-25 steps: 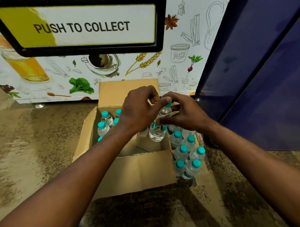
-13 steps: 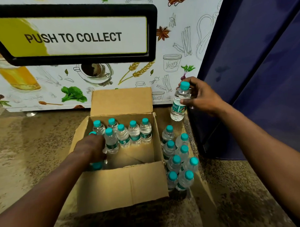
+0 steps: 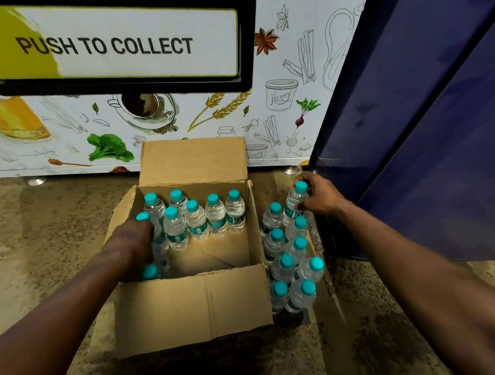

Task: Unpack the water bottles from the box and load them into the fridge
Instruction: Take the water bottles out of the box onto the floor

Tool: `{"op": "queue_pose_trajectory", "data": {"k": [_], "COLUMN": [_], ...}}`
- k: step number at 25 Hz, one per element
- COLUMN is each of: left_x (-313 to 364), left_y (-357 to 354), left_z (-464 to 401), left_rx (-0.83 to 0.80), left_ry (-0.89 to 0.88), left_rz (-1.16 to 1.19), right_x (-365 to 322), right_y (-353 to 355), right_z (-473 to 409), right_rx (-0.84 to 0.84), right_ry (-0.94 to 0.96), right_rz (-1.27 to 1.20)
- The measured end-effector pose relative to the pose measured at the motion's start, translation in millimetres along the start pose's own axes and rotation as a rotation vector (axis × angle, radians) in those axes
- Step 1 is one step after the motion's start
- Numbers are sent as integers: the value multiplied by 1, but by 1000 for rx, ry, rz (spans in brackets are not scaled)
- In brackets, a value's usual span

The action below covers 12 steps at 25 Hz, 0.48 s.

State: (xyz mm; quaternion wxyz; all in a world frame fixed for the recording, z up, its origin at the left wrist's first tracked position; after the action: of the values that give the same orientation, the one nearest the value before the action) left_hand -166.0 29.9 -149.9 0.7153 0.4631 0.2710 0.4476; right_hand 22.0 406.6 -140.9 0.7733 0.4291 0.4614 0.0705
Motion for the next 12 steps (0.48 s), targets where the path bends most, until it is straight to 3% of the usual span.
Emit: {"op": "queue_pose_trajectory", "data": {"k": [5, 12], "left_x": [10, 50], "left_y": [13, 51], "left_z": [-5, 10], "left_rx": [27, 234], "left_ry": [-45, -191], "left_rz": [17, 56], "right_x": [28, 35], "right_y": [-13, -33], "right_z": [-9, -15], "right_rx": [-8, -58], "right_ry": [-95, -89], "right_rz": [-81, -19]}}
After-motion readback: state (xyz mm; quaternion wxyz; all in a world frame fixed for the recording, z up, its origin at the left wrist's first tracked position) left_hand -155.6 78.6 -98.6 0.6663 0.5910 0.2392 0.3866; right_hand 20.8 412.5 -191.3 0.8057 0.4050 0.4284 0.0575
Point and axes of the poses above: each hand's wrist, its own z-axis away from the middle knuckle, its own y-axis out of the back of the hand, x = y × z, the point moved 10 cm from there along -z, towards the middle knuckle, and after that the axes turned 2 degrees about -y, right-handed, at the moved point
